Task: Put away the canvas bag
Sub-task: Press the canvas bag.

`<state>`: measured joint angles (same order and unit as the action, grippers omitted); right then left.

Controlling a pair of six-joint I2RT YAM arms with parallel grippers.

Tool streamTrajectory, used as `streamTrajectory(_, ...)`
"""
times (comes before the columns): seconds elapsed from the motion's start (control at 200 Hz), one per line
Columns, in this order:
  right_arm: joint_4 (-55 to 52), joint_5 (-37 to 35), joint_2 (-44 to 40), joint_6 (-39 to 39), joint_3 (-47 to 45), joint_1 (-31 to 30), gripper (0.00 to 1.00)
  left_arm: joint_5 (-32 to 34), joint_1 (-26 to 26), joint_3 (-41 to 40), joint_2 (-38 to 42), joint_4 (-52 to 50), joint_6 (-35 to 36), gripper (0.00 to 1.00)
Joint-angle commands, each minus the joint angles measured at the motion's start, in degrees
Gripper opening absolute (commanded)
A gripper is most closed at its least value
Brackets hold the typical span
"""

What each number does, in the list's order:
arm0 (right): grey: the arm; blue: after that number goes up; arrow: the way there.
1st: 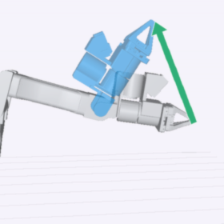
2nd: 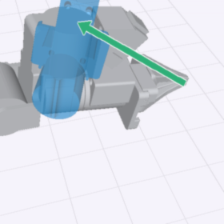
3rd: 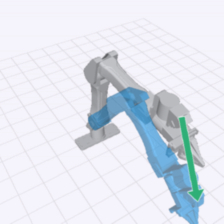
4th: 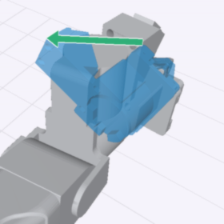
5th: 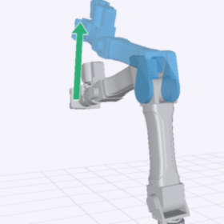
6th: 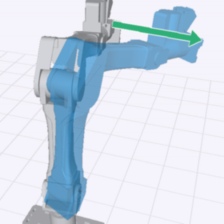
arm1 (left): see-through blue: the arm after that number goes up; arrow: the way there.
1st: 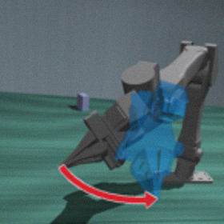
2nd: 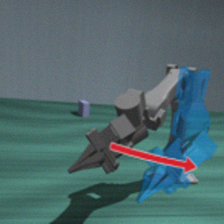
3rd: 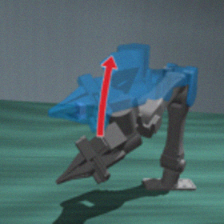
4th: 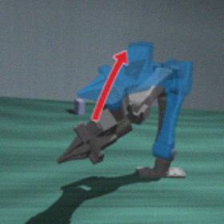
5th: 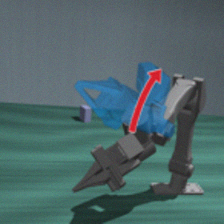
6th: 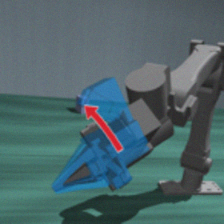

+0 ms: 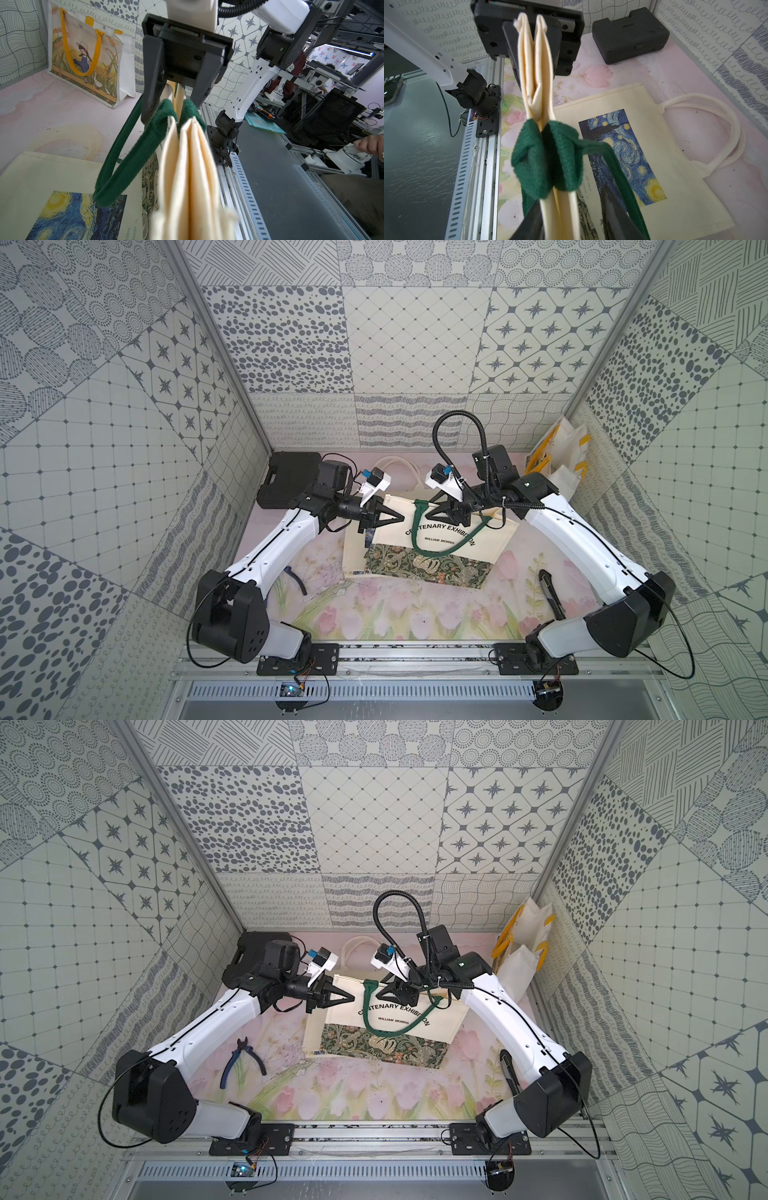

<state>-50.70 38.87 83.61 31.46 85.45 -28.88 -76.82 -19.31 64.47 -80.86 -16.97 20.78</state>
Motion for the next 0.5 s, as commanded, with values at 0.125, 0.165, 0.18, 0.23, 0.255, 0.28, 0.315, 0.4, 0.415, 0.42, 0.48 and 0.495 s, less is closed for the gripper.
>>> streamTrajectory(0.125, -4.9, -5.7, -3.4, 2.2, -3.0, 0.7, 0.37, -12.1, 5.7, 1.0, 0.6, 6.0, 1.9, 0.00)
streamTrajectory(0.165, -5.6, -5.7, -3.4, 2.1, -3.3, 0.7, 0.36, -12.0, 6.1, 1.4, 0.2, 5.8, 1.9, 0.00)
streamTrajectory(0.18, -5.8, -5.8, -3.5, 2.0, -3.3, 0.8, 0.35, -11.8, 6.3, 1.4, 0.1, 5.7, 1.9, 0.00)
streamTrajectory(0.23, -6.5, -6.0, -3.1, 1.4, -3.4, 1.0, 0.34, -10.4, 6.7, 1.7, 0.0, 4.9, 2.4, 0.00)
streamTrajectory(0.255, -7.1, -6.1, -2.8, 1.2, -3.3, 1.1, 0.33, -8.6, 6.7, 1.9, 0.1, 3.2, 3.4, 0.00)
streamTrajectory(0.28, -7.7, -6.1, -2.5, 1.1, -3.2, 1.2, 0.33, -6.4, 6.7, 2.6, 0.2, -0.1, 5.7, 0.00)
streamTrajectory(0.315, -8.6, -6.1, -2.3, 1.0, -3.0, 1.4, 0.33, -2.6, 6.6, 4.1, 0.0, -6.1, 10.6, 0.00)
streamTrajectory(0.4, -9.7, -6.2, -1.9, 0.8, -3.1, 1.4, 0.33, 3.3, 6.3, 8.7, -1.4, -20.5, 20.5, 0.00)
streamTrajectory(0.415, -9.9, -6.2, -1.9, 0.8, -3.2, 1.4, 0.33, 4.3, 6.2, 9.0, -1.6, -21.3, 21.3, 0.00)
streamTrajectory(0.42, -9.9, -6.1, -1.9, 0.8, -3.2, 1.4, 0.33, 4.7, 6.1, 9.1, -1.6, -21.5, 21.4, 0.00)
streamTrajectory(0.48, -10.5, -5.8, -2.2, 0.5, -3.5, 1.4, 0.33, 9.1, 5.6, 8.9, -1.0, -20.6, 20.8, 0.00)
streamTrajectory(0.495, -10.7, -5.7, -2.2, 0.5, -3.7, 1.4, 0.33, 9.9, 5.6, 8.8, -0.9, -20.4, 20.6, 0.00)
